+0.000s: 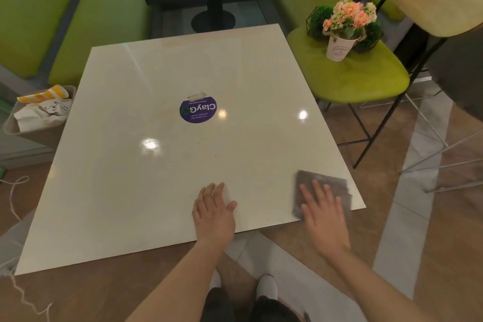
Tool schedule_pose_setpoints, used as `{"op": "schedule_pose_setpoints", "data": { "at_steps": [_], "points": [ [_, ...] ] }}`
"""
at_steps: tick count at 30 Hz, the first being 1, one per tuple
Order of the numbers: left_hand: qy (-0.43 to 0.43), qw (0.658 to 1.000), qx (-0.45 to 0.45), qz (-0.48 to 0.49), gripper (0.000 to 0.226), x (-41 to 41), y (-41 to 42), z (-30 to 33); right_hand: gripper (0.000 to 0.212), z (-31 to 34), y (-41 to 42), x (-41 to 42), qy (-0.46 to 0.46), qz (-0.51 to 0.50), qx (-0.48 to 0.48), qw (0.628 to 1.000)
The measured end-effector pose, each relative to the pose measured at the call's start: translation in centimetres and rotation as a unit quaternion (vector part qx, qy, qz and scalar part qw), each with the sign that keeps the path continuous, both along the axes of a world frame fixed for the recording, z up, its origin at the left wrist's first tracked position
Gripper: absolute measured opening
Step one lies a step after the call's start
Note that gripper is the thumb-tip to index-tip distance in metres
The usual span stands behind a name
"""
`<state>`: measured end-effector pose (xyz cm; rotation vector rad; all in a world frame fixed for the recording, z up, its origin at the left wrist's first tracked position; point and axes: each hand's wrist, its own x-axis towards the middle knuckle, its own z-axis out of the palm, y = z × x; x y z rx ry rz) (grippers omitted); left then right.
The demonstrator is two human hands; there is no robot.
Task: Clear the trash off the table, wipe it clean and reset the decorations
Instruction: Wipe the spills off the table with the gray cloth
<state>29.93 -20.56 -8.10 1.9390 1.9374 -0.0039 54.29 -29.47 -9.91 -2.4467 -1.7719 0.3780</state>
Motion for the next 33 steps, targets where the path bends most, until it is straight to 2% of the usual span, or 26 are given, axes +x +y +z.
{"op": "schedule_pose_setpoints", "data": {
  "at_steps": [4,8,12,15,18,21,23,27,31,33],
  "points": [
    [-0.011,1.0,-0.014,0.0,0.058,0.3,0.4,0.3,0.059,0.5,0.4,5.3,0.016,-0.058,-0.044,0.997],
    [-0.068,0.997,-0.031,-0.018,0.051,-1.1,1.4,1.5,0.053,0.2,2.7,2.7,0.023,-0.15,-0.049,0.987],
    [-0.175,0.983,-0.025,-0.053,0.04,-4.9,2.5,2.5,0.057,0.1,2.2,-6.6,0.0,-0.048,-0.001,0.999],
    [-0.198,0.978,0.024,-0.053,0.033,-7.9,2.5,2.6,0.056,0.3,2.3,-14.8,0.015,0.025,0.004,1.0],
    [-0.191,0.977,0.078,-0.055,0.033,-10.6,2.4,2.1,0.055,0.2,3.0,-19.9,0.017,0.119,0.001,0.993],
    [-0.162,0.979,0.108,-0.064,0.038,-13.9,3.5,1.6,0.052,-0.3,3.0,-19.3,-0.002,0.173,0.003,0.985],
    [-0.141,0.982,0.112,-0.057,0.04,-15.7,4.8,1.6,0.052,-0.4,2.9,-17.0,-0.026,0.142,0.003,0.99],
    [-0.111,0.987,0.111,-0.032,0.042,-19.7,7.2,1.7,0.059,0.1,3.6,-14.5,-0.029,0.015,-0.015,0.999],
    [-0.063,0.992,0.102,-0.029,0.043,-22.9,8.2,1.3,0.061,0.2,4.8,-17.2,-0.022,-0.066,-0.021,0.997],
    [-0.045,0.994,0.096,-0.03,0.044,-23.9,8.2,0.9,0.06,0.3,5.6,-20.5,-0.022,-0.045,-0.024,0.998]
  ]
}}
